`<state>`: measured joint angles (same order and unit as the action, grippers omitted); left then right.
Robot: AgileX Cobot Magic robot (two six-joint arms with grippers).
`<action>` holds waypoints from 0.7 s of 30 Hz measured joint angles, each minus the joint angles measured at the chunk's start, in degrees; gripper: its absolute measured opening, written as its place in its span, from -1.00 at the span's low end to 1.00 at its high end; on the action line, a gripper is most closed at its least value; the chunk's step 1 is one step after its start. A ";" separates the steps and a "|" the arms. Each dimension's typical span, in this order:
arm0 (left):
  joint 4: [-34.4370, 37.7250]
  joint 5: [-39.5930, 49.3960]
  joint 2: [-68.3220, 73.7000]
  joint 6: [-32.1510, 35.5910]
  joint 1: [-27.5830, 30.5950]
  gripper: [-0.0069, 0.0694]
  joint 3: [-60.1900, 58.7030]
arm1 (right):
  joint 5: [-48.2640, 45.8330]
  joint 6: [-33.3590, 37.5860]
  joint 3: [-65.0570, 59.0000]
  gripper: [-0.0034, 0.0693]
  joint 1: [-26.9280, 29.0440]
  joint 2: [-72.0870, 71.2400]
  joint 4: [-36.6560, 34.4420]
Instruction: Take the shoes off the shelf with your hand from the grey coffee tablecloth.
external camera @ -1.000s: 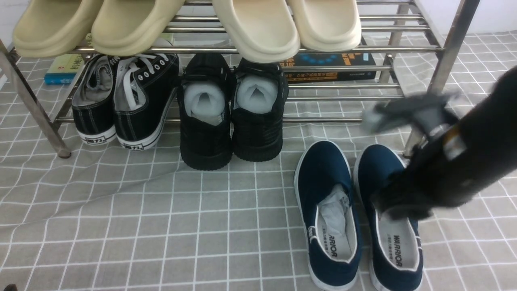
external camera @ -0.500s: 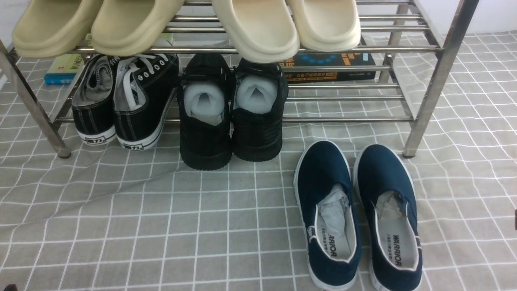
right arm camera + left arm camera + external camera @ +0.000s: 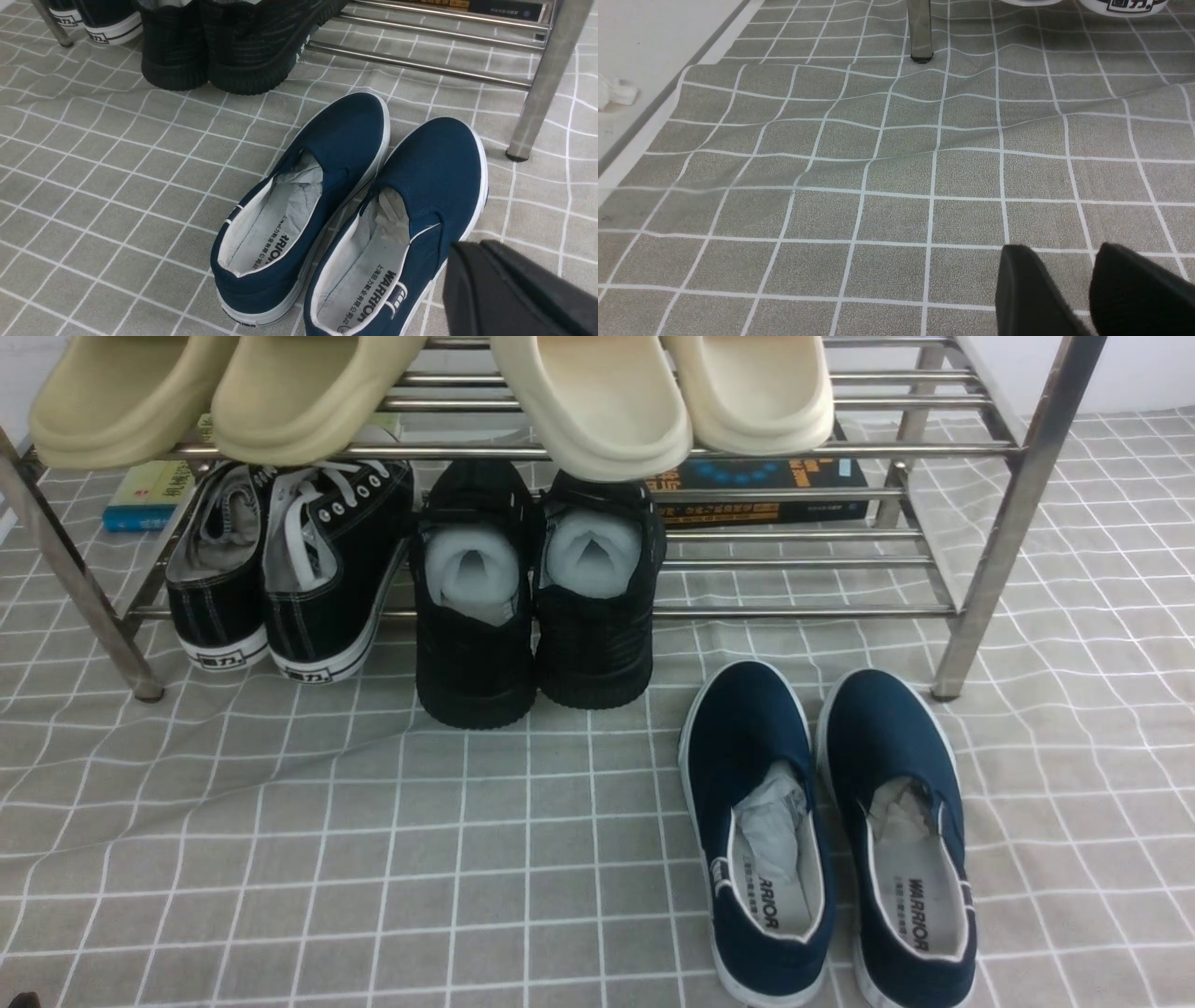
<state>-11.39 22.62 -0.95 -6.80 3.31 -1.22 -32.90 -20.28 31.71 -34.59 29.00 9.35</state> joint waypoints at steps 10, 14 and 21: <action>0.00 0.00 0.00 0.00 0.00 -0.19 0.00 | 12.00 17.61 -13.03 -0.90 9.16 -9.44 -14.05; 0.00 0.00 0.00 0.00 0.00 -0.19 0.00 | 12.57 18.41 -19.10 -0.90 17.39 -17.90 -13.36; 0.00 0.00 0.04 0.00 0.00 -0.19 0.00 | 11.70 18.46 -29.94 -0.87 32.65 -29.46 -13.80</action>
<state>-11.39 22.62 -0.91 -6.80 3.31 -1.22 -21.19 -1.82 1.77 -1.94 -0.46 -4.45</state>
